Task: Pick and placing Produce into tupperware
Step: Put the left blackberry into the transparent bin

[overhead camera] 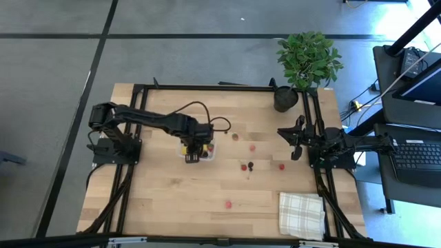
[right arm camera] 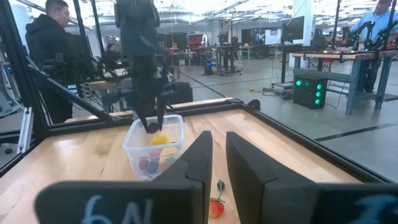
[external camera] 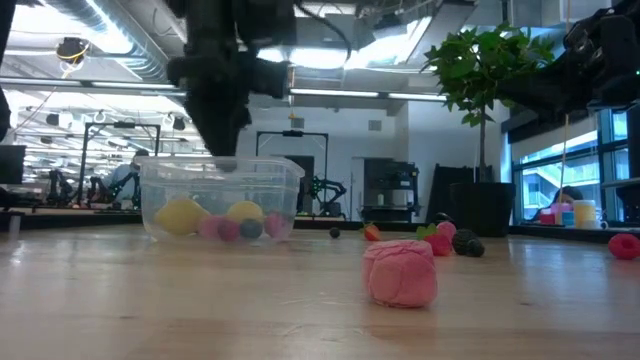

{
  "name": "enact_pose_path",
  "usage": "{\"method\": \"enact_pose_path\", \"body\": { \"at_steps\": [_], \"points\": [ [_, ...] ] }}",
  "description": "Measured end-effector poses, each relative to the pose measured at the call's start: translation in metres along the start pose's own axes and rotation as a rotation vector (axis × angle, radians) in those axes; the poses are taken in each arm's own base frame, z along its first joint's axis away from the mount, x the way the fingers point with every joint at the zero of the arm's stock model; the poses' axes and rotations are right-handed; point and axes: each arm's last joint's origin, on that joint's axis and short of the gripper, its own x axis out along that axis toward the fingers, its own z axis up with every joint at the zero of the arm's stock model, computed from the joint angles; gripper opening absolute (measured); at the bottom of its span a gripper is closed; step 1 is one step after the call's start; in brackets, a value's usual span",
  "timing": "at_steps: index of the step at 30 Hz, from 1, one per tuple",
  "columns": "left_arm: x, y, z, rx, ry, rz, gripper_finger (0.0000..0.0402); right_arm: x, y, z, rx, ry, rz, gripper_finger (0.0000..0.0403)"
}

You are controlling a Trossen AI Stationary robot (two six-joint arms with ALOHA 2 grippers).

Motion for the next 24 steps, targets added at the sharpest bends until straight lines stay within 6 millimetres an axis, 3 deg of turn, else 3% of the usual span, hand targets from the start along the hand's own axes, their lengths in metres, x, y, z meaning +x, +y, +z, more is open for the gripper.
{"method": "enact_pose_path", "body": {
  "at_steps": [8, 24],
  "points": [
    [0.017, 0.000, -0.008, -0.002, -0.004, 0.000, 0.0112, 0.000, 0.000, 0.000, 0.000, -0.001, 0.000, 0.0051],
    [0.018, -0.003, -0.008, -0.040, -0.014, 0.008, 0.0112, 0.000, 0.000, 0.000, -0.003, 0.000, 0.000, 0.0051]
  ]
}}
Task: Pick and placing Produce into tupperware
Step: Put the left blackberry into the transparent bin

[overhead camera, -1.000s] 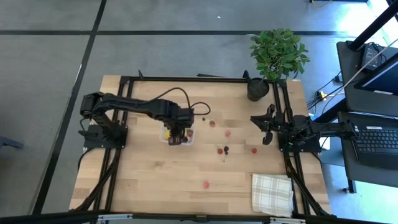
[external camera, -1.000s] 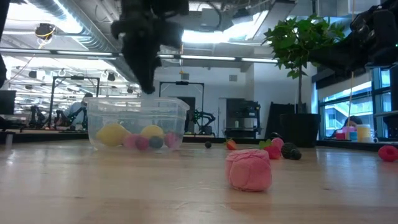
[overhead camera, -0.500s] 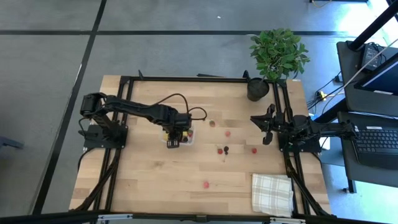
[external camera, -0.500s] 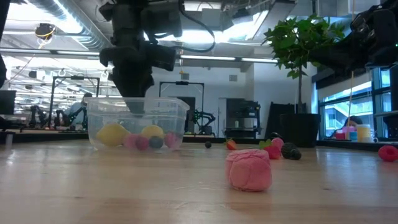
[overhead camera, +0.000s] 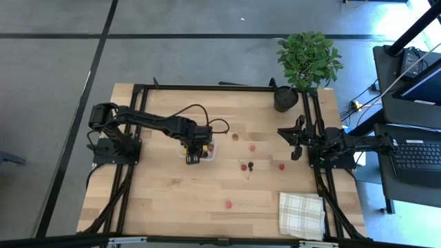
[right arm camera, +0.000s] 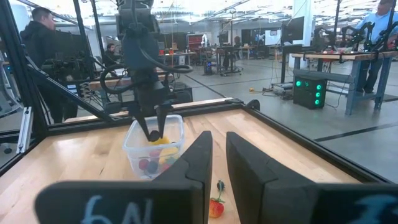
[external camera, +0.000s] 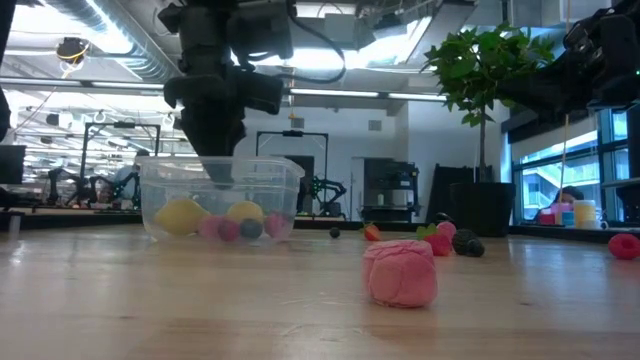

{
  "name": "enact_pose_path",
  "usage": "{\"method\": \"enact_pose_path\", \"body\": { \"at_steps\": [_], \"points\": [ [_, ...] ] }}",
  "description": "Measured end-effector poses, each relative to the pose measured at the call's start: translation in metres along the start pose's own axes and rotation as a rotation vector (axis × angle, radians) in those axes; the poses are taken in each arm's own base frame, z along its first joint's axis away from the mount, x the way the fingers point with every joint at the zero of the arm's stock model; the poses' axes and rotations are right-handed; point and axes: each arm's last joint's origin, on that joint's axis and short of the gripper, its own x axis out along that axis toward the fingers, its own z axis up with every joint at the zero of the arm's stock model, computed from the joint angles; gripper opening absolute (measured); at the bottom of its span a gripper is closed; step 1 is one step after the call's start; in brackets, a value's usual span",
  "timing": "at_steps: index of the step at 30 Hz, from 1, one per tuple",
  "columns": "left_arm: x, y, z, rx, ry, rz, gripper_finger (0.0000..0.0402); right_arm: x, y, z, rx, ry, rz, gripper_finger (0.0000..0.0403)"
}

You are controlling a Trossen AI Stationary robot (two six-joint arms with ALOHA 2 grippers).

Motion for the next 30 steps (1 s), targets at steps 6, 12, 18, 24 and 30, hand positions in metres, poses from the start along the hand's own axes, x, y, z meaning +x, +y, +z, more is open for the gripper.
{"method": "enact_pose_path", "body": {
  "at_steps": [6, 12, 18, 24, 30],
  "points": [
    [-0.0001, -0.0020, 0.0004, 0.006, -0.006, -0.003, 0.0112, 0.0000, 0.0000, 0.0000, 0.000, 0.000, 0.000, 0.0051],
    [-0.0001, -0.0019, 0.0005, 0.008, -0.008, -0.002, 0.0112, 0.0000, 0.0000, 0.0000, 0.000, 0.000, 0.000, 0.0051],
    [-0.0001, -0.0020, 0.0011, 0.009, -0.014, -0.003, 0.0112, 0.0000, 0.0000, 0.0000, -0.001, 0.000, 0.000, 0.0051],
    [0.0000, -0.0020, 0.0012, 0.010, -0.014, -0.003, 0.0112, 0.0000, 0.0000, 0.0000, -0.001, 0.000, 0.000, 0.0051],
    [0.0001, -0.0020, 0.0011, 0.010, -0.013, -0.003, 0.0112, 0.0000, 0.0000, 0.0000, -0.001, 0.000, 0.000, 0.0051]
  ]
}}
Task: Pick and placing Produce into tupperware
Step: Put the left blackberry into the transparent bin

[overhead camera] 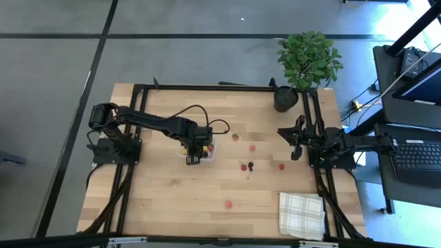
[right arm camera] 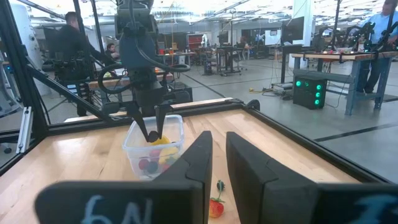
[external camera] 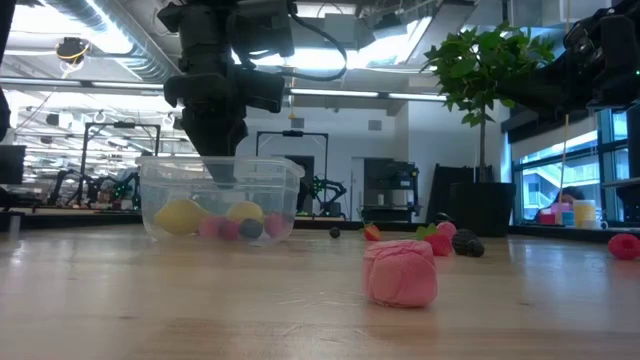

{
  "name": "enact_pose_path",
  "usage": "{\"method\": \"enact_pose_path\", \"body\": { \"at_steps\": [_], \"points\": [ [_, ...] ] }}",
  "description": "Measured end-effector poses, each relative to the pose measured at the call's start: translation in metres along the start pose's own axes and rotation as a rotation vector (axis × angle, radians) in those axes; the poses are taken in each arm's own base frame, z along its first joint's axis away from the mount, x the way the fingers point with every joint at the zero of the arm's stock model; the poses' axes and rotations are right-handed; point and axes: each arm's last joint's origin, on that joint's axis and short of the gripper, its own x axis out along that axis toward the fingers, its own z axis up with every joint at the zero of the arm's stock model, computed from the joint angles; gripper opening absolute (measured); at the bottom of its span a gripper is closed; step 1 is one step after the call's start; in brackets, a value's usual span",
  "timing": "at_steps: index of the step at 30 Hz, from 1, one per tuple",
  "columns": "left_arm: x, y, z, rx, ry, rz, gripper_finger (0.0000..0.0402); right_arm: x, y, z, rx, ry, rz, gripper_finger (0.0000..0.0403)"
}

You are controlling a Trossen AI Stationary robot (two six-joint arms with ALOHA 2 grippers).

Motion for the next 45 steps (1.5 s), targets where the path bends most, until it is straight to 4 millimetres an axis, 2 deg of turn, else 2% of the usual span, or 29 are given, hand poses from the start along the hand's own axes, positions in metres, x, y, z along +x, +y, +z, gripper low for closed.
{"method": "enact_pose_path", "body": {
  "at_steps": [41, 45],
  "points": [
    [0.0000, 0.0007, 0.0000, 0.021, -0.001, 0.022, 0.0112, 0.0000, 0.0000, 0.0000, 0.000, 0.000, 0.000, 0.0051],
    [0.0000, 0.0008, 0.0000, 0.011, -0.001, 0.020, 0.0131, 0.0000, 0.0000, -0.0001, 0.000, 0.000, 0.000, 0.0051]
  ]
}}
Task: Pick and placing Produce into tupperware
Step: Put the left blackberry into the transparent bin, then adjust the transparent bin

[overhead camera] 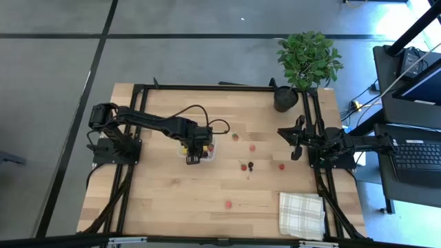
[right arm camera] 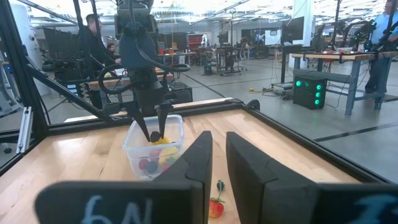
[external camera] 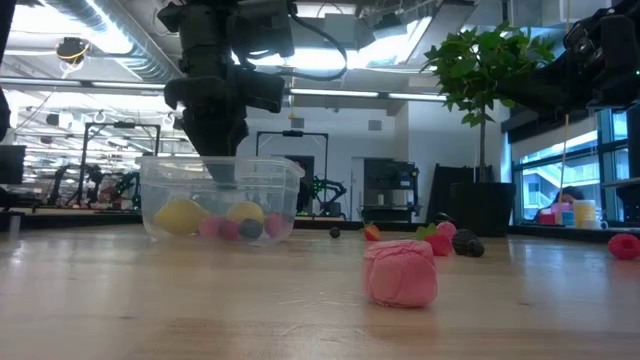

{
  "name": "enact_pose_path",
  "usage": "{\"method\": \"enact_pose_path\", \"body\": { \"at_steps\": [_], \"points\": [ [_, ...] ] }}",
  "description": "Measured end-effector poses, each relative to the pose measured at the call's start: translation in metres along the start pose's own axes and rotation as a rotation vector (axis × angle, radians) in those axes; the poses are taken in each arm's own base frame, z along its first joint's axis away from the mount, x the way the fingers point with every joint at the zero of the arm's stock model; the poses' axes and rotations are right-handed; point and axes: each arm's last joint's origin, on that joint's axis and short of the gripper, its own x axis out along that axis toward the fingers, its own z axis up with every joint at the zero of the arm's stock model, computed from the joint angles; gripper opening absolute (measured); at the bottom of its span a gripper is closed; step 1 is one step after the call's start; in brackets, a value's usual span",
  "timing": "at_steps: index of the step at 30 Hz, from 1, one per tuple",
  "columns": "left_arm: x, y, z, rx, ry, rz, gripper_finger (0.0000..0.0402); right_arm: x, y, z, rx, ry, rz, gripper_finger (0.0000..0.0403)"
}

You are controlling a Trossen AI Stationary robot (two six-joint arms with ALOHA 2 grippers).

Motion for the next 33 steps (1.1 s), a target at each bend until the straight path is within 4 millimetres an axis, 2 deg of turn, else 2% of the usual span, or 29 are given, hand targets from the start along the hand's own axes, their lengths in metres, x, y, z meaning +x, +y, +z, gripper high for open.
{"method": "enact_pose_path", "body": {
  "at_steps": [8, 14, 21, 26, 29, 33],
  "points": [
    [0.000, 0.000, 0.000, -0.016, -0.001, 0.003, 0.0207, 0.000, 0.000, 0.000, -0.001, 0.000, 0.000, 0.0051],
    [-0.005, 0.000, 0.004, -0.016, -0.015, -0.011, 0.0217, 0.000, 0.000, 0.000, -0.003, 0.000, 0.000, 0.0051],
    [-0.027, -0.002, 0.020, 0.040, -0.059, -0.059, 0.0218, 0.000, 0.000, 0.000, -0.002, 0.000, 0.000, 0.0051],
    [-0.045, 0.002, 0.022, 0.076, -0.070, -0.053, 0.0218, 0.000, 0.000, 0.000, 0.001, 0.000, 0.000, 0.0051],
    [-0.062, 0.008, 0.019, 0.073, -0.128, -0.048, 0.0218, 0.000, 0.000, 0.000, 0.004, 0.000, 0.000, 0.0051],
    [-0.095, 0.016, 0.009, 0.060, -0.245, -0.015, 0.0218, 0.000, 0.000, 0.000, 0.003, 0.001, 0.000, 0.0051]
  ]
}}
